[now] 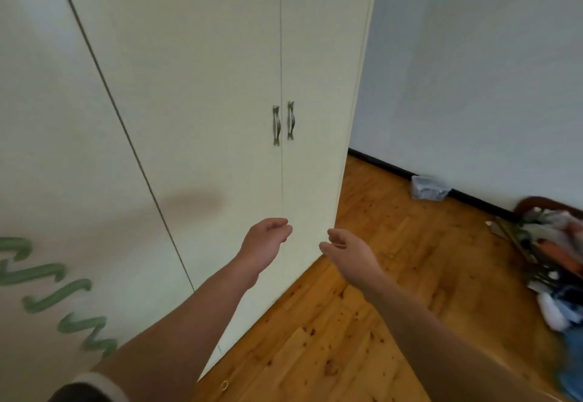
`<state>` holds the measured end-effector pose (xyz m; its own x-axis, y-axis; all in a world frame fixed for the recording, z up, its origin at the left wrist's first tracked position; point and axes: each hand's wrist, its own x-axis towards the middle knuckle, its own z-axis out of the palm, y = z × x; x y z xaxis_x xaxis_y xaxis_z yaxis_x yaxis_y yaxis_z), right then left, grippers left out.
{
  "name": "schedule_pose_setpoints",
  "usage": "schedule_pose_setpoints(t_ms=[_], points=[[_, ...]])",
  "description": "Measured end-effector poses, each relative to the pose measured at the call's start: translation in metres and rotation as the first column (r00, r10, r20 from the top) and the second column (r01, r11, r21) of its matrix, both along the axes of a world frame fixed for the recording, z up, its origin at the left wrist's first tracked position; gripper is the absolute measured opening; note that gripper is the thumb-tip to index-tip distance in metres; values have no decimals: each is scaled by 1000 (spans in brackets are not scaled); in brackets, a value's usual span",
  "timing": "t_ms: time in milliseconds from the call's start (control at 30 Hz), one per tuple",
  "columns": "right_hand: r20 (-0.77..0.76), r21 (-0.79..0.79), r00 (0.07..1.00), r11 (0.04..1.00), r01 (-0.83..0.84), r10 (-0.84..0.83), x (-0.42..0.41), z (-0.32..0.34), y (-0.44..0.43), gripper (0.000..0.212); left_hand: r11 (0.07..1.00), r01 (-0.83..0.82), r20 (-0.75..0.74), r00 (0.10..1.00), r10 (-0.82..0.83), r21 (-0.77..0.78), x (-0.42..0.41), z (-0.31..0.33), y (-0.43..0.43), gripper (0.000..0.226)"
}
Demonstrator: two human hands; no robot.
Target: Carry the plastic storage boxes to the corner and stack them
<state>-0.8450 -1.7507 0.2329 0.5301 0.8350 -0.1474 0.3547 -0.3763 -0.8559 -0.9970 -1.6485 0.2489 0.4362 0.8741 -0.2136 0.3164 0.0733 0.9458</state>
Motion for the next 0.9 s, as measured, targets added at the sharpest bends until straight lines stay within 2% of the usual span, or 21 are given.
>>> schedule_pose_setpoints(t_ms=[200,400,667,900], points=[[23,-19,986,986,163,-162,55,-8,31,50,986,153,-33,988,-151,65,71,-7,53,34],[28,-45,950,949,311,-310,104,-5,64,51,910,376,-142,924,-355,172,139,-1,106,36],[48,-47,862,861,507,-505,178,-1,76,50,830,532,-136,846,-515,168,233,-5,138,35],[33,-48,815,814,579,-578,255,-6,59,51,766,622,-145,783,-605,162,323,-10,139,33]])
